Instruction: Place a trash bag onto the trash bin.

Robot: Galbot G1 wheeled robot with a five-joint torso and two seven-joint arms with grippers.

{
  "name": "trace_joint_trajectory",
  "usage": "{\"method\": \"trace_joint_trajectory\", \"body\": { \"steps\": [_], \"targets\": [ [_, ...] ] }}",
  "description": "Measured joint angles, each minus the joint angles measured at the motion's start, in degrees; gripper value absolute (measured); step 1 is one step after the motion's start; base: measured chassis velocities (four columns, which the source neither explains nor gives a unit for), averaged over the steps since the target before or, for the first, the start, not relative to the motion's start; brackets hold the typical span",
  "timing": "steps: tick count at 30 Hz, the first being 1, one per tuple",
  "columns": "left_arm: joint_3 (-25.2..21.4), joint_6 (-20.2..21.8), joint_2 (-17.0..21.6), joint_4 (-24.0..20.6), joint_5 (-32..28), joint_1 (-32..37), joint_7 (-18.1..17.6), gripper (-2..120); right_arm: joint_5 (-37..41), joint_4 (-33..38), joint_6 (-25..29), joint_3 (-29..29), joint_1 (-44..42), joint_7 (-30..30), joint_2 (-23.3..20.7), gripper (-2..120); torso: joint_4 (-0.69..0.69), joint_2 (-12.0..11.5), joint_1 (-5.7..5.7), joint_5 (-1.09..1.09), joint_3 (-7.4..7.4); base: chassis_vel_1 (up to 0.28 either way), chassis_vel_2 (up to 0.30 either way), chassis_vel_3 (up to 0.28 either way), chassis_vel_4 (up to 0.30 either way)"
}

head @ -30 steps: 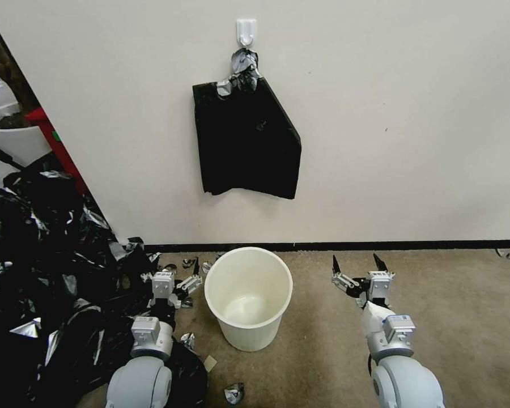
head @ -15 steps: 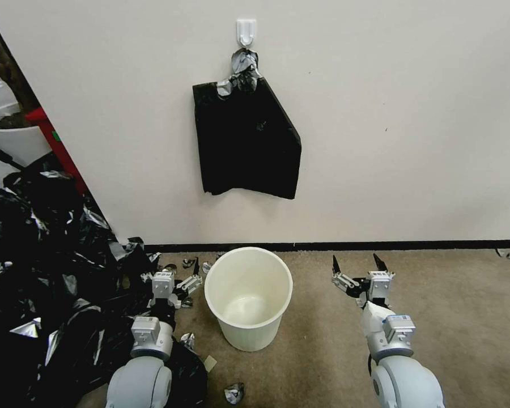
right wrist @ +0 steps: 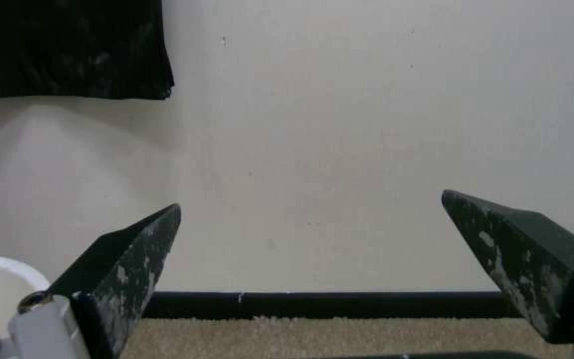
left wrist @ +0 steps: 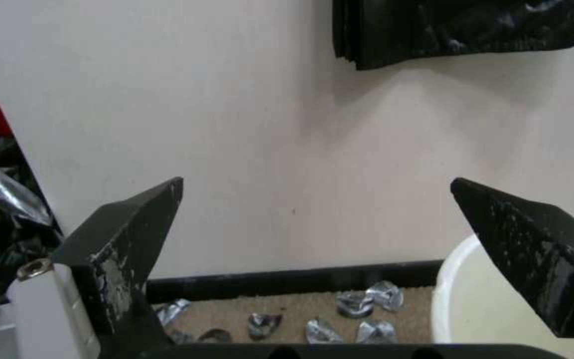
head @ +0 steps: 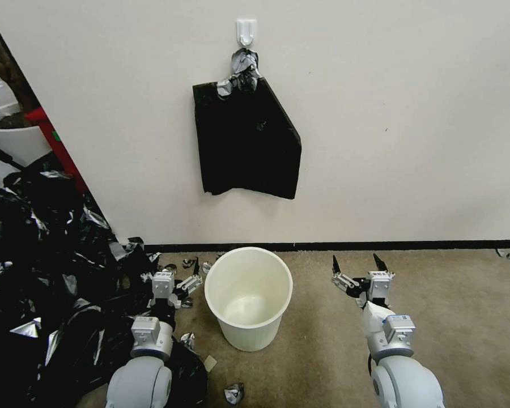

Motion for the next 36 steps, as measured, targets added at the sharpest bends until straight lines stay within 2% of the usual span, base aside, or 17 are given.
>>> {"method": "trace_joint_trajectory", "body": {
  "steps": [28,33,36],
  "targets": [
    [-0.02,-0.22,-0.02,-0.01,-0.51,0.04,-0.21,100,0.45,0.04,0.19,-0.3,0.09,0.93,-0.52,100,-0.01,0.0,0.0,0.0,0.0,0.0,0.0,0.0,0.0],
    [-0.73,-5.61,-1.03,-2.19,-8.61,1.11,-6.13,100,4.39,1.33,3.32,-2.56,1.1,8.46,-4.93,100,0.02,0.0,0.0,0.02,0.0,0.0,0.0,0.0,0.0],
    [-1.9,-7.74,-0.09,-3.55,-7.58,1.62,-7.34,100,7.0,2.22,5.4,-4.07,1.75,13.53,-7.83,100,0.01,0.0,0.0,0.02,0.0,0.0,0.0,0.0,0.0]
  ]
}}
